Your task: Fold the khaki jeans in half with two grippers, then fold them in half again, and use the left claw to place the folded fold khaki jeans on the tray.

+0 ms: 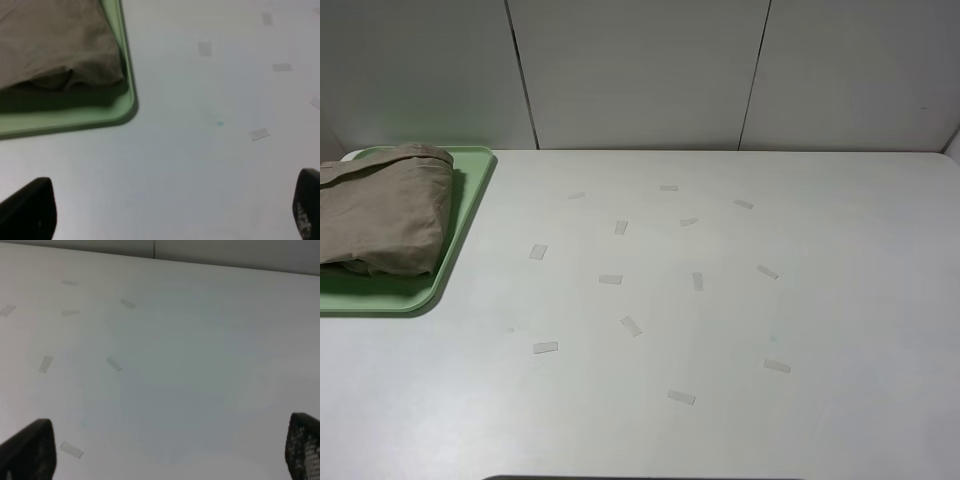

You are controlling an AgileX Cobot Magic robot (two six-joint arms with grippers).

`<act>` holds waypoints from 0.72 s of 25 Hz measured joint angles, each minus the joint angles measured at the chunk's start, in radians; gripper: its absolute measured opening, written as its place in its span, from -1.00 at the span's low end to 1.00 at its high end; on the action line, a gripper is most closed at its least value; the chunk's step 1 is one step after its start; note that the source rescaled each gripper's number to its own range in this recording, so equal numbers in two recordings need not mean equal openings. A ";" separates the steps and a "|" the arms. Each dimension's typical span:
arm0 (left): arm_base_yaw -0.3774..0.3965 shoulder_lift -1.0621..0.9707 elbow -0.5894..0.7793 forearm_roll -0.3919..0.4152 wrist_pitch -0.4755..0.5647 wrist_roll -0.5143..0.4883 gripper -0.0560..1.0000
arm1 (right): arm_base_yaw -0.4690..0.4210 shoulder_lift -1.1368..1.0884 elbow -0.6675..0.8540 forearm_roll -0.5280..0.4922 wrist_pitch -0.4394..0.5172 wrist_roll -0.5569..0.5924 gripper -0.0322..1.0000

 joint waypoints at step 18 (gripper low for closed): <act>0.001 -0.057 0.015 -0.003 0.006 0.000 1.00 | 0.000 0.000 0.000 0.000 0.000 0.000 1.00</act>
